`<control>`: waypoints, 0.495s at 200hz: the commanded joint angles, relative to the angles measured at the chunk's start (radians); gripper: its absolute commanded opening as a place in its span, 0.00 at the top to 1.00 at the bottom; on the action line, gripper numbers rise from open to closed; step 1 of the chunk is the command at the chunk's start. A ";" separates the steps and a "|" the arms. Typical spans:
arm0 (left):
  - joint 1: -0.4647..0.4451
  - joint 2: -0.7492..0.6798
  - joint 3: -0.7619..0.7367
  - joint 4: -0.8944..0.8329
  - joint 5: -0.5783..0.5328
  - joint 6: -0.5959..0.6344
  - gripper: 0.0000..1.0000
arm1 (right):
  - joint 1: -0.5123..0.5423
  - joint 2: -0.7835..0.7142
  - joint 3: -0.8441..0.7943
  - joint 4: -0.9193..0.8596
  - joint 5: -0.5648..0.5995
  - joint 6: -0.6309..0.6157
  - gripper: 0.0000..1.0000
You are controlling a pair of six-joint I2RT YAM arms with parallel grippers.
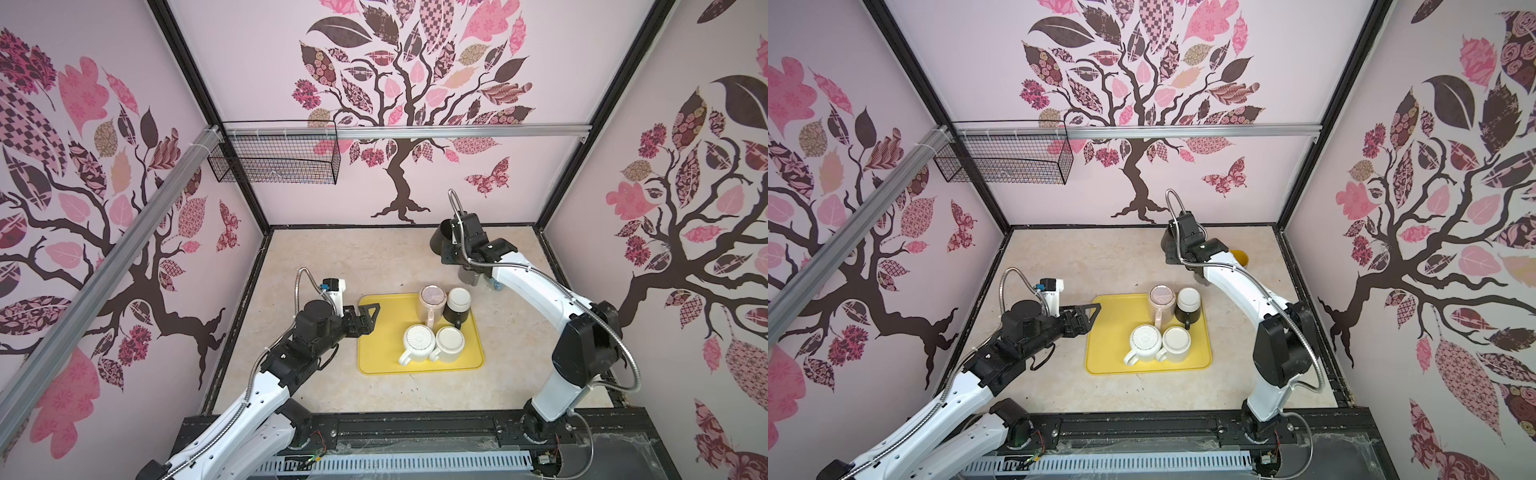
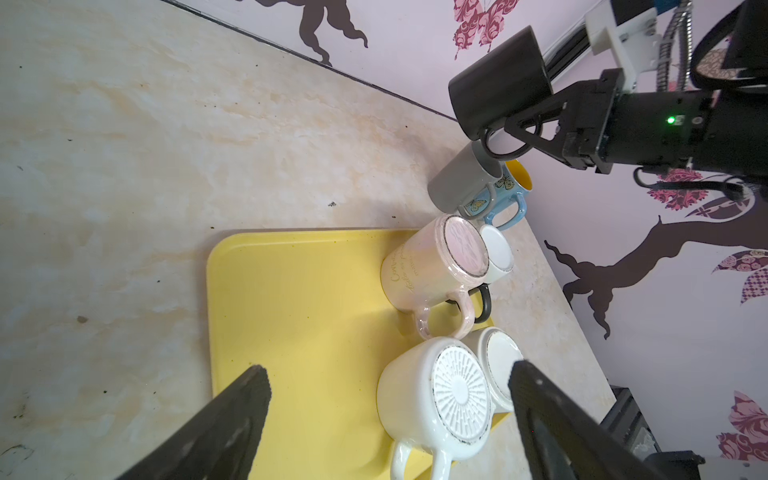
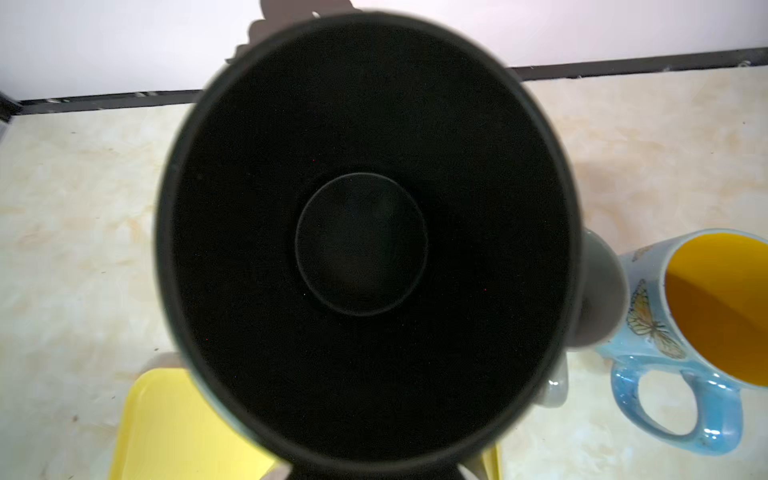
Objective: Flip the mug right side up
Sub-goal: 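Lower the black mug opening-up beside the grey mug with the right gripper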
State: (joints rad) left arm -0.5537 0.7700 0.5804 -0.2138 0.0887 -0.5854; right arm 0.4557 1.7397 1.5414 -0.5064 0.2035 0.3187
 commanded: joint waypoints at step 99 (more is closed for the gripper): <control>0.002 0.032 0.043 0.005 0.018 0.029 0.07 | -0.008 0.164 0.062 0.037 0.065 -0.055 1.00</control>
State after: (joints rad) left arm -0.5537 0.8013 0.5808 -0.2165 0.0990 -0.5743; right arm 0.4545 1.8904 1.5791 -0.5205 0.2283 0.2836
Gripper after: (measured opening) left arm 0.932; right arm 0.191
